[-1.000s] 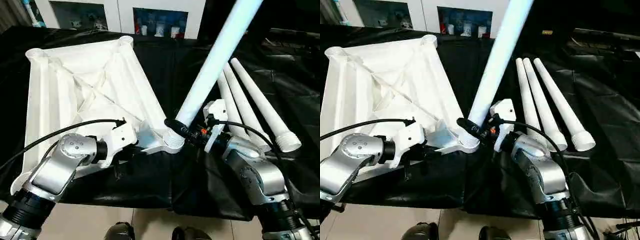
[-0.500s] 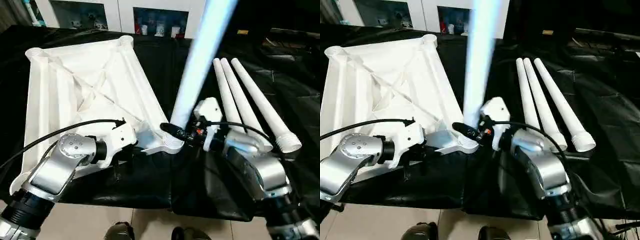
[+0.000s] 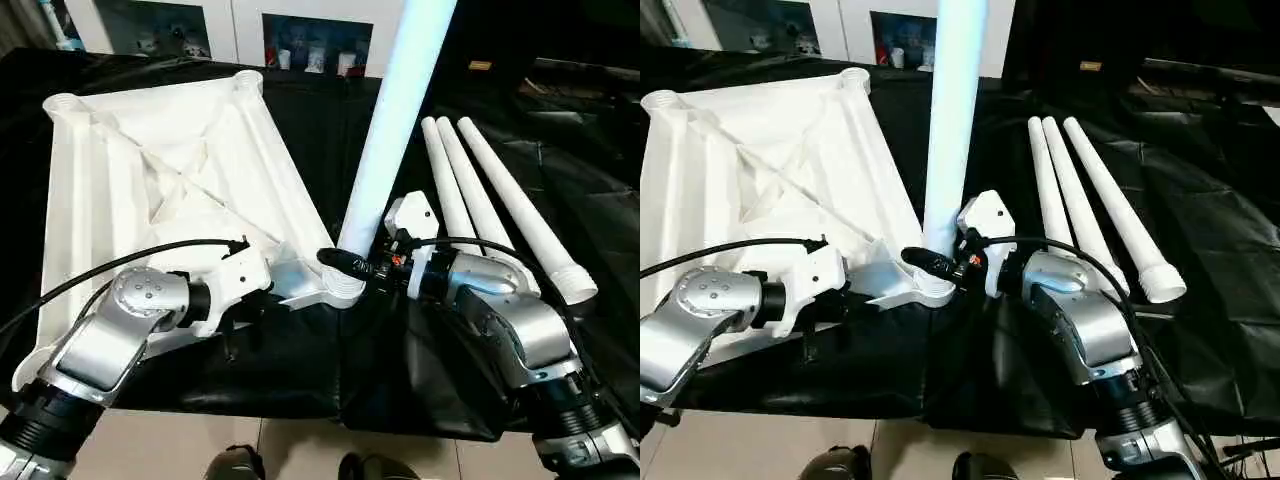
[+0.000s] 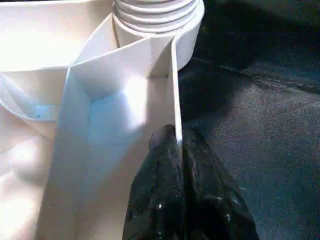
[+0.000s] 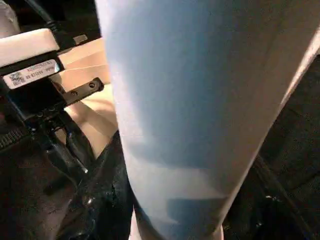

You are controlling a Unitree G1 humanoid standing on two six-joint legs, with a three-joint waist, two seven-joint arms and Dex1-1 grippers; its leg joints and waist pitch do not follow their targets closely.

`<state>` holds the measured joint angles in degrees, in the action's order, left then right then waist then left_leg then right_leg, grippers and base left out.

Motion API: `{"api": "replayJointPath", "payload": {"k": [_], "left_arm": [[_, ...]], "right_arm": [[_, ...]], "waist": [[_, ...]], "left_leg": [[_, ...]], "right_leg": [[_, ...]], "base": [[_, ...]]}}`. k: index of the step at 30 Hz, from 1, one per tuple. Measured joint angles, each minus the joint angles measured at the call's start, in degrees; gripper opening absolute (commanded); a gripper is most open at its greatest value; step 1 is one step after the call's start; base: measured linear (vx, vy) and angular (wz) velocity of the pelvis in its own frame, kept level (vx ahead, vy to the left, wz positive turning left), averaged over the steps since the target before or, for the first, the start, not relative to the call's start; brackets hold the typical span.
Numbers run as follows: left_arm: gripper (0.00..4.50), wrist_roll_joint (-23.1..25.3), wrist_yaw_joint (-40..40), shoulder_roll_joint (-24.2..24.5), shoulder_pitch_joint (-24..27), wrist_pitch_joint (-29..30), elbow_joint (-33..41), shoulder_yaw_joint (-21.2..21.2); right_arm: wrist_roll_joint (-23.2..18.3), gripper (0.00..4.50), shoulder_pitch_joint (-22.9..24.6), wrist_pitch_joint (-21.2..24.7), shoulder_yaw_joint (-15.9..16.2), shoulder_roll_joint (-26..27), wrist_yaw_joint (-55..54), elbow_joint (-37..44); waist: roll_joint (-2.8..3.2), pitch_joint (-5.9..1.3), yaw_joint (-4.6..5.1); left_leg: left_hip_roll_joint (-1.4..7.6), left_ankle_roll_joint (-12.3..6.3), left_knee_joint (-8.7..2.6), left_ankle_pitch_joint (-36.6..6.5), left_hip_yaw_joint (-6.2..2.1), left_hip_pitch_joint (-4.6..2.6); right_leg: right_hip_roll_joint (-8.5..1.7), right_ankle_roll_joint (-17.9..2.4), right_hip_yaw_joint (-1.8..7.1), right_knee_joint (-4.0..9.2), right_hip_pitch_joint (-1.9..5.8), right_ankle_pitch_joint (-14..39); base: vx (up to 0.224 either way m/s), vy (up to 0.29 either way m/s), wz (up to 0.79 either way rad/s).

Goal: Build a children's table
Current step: Insert table leg to table base

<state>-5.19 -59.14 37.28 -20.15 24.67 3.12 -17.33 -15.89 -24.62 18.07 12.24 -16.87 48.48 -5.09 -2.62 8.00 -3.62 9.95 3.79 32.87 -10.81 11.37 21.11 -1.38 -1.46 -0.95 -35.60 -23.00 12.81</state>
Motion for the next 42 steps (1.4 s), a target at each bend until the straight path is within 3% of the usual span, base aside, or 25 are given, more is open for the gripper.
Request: {"api": "replayJointPath", "payload": {"k": [14, 21, 24, 29, 34, 38, 42], "left_arm": [[0.0, -0.9, -3.7, 2.0, -0.6, -2.0, -1.3, 0.1], [0.0, -0.5, -2.8, 1.7, -0.6, -1.9, -2.6, 0.3], [0.0, 0.6, 1.7, -1.5, -1.4, 0.8, -4.6, 1.6], [0.0, 2.1, 9.4, -6.6, -3.1, 6.3, -5.3, 1.9], [0.0, 3.8, 16.4, -12.0, -4.6, 11.1, -6.4, 2.3], [0.0, 4.8, 19.6, -14.4, -5.3, 13.7, -6.3, 2.3], [0.0, 7.2, 26.9, -21.1, -6.6, 19.3, -6.4, 2.3]], "right_arm": [[-0.4, 1.85, -0.9, -2.1, 0.9, -1.3, 5.8, -1.3], [0.1, 1.85, -1.3, -4.0, 0.7, 1.3, 2.8, -4.4], [1.5, 1.85, -2.7, -6.0, -0.8, 5.9, -5.0, -9.7], [3.3, 1.84, -6.2, -8.7, -3.0, 11.1, -17.1, -16.9], [4.7, 1.84, -10.2, -11.1, -4.2, 14.0, -25.7, -24.1], [5.1, 1.84, -12.0, -11.8, -5.0, 15.2, -29.3, -27.1], [6.4, 1.84, -17.5, -14.1, -7.2, 18.4, -37.0, -36.2]], "waist": [[-0.06, -0.04, 0.01], [-0.16, -0.08, 0.34], [-0.03, 0.01, 0.71], [0.01, -0.01, 1.52], [0.12, 0.07, 1.81], [0.1, 0.04, 1.81], [-0.02, -0.11, 1.88]], "left_leg": [[-0.02, -0.34, -0.24, 0.1, 0.07, -0.01], [-0.01, -0.05, -0.3, 0.0, 0.07, -0.51], [-0.03, -0.03, -0.47, -0.1, 0.07, -1.19], [-0.17, -0.02, -0.64, -0.1, -0.03, -1.27], [-0.26, -0.02, -0.99, -0.1, -0.13, -1.99], [-0.6, -0.03, -1.2, -0.1, -0.74, -2.02], [-0.77, -0.04, -1.21, -0.1, -0.92, -2.06]], "right_leg": [[0.0, 0.0, -0.01, 0.48, 0.17, 0.0], [0.0, -0.1, -0.01, 0.45, 0.54, 0.0], [-0.03, 0.2, -0.01, 0.56, 1.02, 0.2], [-0.14, 0.2, -0.01, 0.73, 0.99, 0.2], [-0.15, 0.3, -0.02, 1.3, 0.93, 0.2], [-0.16, 0.3, -0.03, 2.0, 0.96, 0.2], [-0.22, 0.3, -0.02, 2.41, 0.97, 0.2]], "base": [[0.0, 0.0, 0.0], [0.0, 0.0, 0.0], [0.0, 0.0, 0.0], [0.0, 0.0, 0.0], [0.0, 0.0, 0.0], [0.0, 0.0, 0.0], [0.0, 0.0, 0.0]]}}
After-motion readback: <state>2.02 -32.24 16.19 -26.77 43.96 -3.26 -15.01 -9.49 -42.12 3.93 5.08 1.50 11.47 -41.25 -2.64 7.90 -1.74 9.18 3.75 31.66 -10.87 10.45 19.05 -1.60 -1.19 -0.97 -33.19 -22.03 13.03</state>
